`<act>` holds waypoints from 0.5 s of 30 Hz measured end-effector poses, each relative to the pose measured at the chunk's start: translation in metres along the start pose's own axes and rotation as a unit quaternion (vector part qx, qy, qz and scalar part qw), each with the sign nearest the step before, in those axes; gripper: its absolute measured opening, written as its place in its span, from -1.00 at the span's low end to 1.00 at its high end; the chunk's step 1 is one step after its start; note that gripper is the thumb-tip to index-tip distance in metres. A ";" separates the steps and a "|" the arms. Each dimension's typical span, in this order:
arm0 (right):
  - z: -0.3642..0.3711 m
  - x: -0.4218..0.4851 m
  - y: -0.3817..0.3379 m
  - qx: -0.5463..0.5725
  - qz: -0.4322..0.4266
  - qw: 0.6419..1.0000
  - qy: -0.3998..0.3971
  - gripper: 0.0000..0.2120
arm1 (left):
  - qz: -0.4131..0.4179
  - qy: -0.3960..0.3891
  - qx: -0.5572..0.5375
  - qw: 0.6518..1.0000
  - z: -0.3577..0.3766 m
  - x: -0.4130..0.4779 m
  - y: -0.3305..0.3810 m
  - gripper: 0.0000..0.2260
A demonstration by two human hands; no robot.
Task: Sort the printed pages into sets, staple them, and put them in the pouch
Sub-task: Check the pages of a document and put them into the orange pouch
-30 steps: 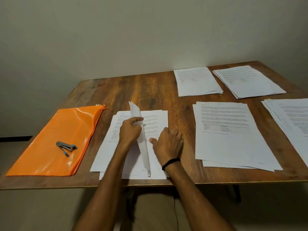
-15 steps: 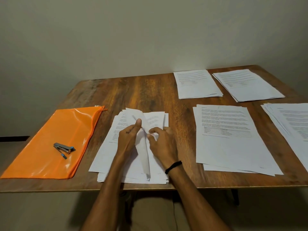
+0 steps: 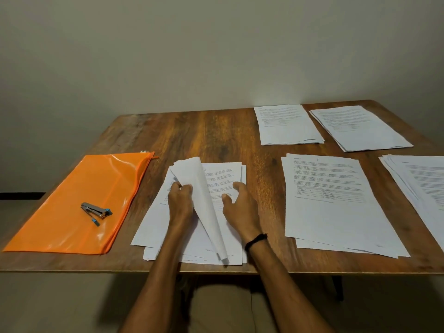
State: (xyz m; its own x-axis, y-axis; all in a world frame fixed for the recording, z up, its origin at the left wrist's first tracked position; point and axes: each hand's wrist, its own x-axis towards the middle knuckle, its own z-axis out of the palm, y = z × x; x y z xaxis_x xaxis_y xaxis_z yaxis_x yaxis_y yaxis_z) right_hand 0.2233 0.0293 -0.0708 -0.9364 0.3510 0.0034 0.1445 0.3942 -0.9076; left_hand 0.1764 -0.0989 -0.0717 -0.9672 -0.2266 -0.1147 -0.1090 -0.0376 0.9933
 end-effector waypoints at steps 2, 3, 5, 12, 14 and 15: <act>0.002 0.000 0.001 0.012 0.000 1.000 0.000 -0.50 | -0.010 0.006 -0.014 1.000 -0.002 0.001 0.000 -0.85; 0.003 0.000 0.002 0.021 -0.002 1.000 -0.001 -0.47 | -0.014 0.008 -0.012 1.000 -0.001 0.003 -0.001 -0.83; 0.006 -0.001 0.001 0.047 -0.011 0.999 0.003 -0.40 | -0.020 0.010 0.001 1.000 0.001 0.003 0.000 -0.76; 0.015 -0.012 -0.004 0.010 -0.078 0.994 -0.070 -0.54 | 0.053 -0.001 0.077 0.996 0.006 -0.002 0.002 -0.71; 0.016 -0.013 -0.004 0.005 -0.083 0.994 -0.068 -0.57 | 0.046 -0.002 0.063 0.997 0.005 -0.002 0.000 -0.64; 0.016 -0.013 -0.004 0.003 -0.087 0.994 -0.068 -0.56 | 0.049 -0.006 0.041 0.998 0.004 -0.002 -0.001 -0.58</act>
State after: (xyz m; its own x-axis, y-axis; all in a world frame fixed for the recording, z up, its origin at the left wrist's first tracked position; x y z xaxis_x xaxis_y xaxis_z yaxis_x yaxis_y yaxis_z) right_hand 0.2300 0.0094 -0.0739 -0.9817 0.1595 0.1043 -0.0253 0.4335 -0.9008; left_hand 0.1773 -0.0946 -0.0720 -0.9770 -0.2127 -0.0180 -0.0322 0.0636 0.9975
